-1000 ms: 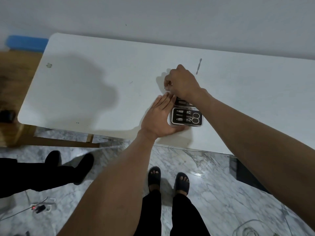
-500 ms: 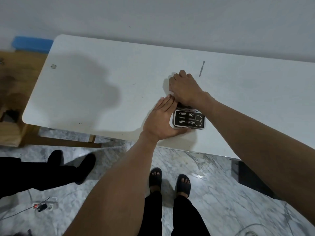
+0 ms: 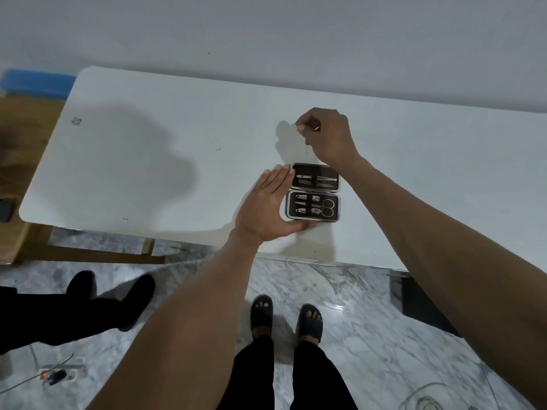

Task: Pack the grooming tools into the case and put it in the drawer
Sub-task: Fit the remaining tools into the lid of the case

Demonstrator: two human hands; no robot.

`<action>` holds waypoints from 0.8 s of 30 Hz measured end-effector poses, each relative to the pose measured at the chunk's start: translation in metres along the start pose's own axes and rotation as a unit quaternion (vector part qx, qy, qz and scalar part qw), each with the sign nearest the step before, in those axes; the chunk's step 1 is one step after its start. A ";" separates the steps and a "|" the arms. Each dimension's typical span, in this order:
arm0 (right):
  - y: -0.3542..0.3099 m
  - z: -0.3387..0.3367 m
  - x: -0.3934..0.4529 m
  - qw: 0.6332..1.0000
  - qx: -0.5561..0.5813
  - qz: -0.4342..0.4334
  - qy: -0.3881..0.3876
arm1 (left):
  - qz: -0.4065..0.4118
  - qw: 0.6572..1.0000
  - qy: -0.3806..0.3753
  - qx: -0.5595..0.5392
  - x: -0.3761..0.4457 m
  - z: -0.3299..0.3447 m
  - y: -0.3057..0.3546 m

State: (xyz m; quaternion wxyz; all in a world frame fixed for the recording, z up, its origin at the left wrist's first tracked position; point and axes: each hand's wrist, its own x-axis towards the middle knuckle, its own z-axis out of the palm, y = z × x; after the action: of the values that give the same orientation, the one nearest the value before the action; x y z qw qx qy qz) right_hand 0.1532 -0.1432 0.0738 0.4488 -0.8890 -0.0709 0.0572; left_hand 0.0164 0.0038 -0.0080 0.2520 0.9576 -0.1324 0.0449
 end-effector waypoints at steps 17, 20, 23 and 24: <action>0.040 -0.023 -0.079 0.925 0.197 0.243 0.216 | 0.000 1.000 -0.013 0.000 -0.003 -0.001 0.001; 0.041 -0.021 -0.085 0.912 0.209 0.268 0.229 | -0.006 1.000 -0.019 -0.004 -0.002 -0.001 0.002; 0.042 -0.018 -0.085 0.902 0.219 0.284 0.240 | -0.004 1.000 -0.016 -0.005 -0.003 -0.001 0.001; 0.042 -0.017 -0.084 0.901 0.215 0.289 0.242 | -0.003 1.000 -0.013 -0.006 -0.003 0.000 0.001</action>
State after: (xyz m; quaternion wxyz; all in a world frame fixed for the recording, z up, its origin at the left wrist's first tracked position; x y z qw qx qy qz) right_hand 0.0763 -0.1958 0.0530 0.5963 -0.7387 0.3138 -0.0183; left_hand 0.0130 0.0037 -0.0076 0.2564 0.9569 -0.1327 0.0307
